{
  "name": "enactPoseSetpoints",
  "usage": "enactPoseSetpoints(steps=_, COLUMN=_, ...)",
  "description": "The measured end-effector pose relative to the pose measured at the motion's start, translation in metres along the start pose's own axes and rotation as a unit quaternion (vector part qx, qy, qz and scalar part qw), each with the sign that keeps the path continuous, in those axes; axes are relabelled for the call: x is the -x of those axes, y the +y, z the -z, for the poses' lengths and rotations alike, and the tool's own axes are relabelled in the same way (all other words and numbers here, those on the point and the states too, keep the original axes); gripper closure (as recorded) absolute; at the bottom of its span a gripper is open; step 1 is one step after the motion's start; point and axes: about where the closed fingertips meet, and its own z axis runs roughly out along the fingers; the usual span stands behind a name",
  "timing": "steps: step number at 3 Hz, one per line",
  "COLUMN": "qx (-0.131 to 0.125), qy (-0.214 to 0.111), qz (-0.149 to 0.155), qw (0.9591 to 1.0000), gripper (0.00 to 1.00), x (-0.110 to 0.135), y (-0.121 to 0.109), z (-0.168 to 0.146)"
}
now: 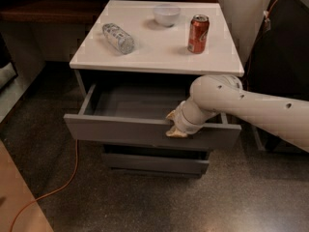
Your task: Open top drawer
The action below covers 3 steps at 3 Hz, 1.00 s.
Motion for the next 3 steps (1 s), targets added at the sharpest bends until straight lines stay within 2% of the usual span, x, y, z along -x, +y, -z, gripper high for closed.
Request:
enactPoseSetpoints(steps=2, qx=-0.004, qy=0.002, qz=-0.01, qw=0.9999, gripper=1.0, x=0.0, y=0.0087, z=0.0011)
enactPoseSetpoints(steps=3, qx=-0.004, qy=0.002, qz=-0.01, qw=0.9999, gripper=0.87, x=0.0001, y=0.0087, z=0.0011)
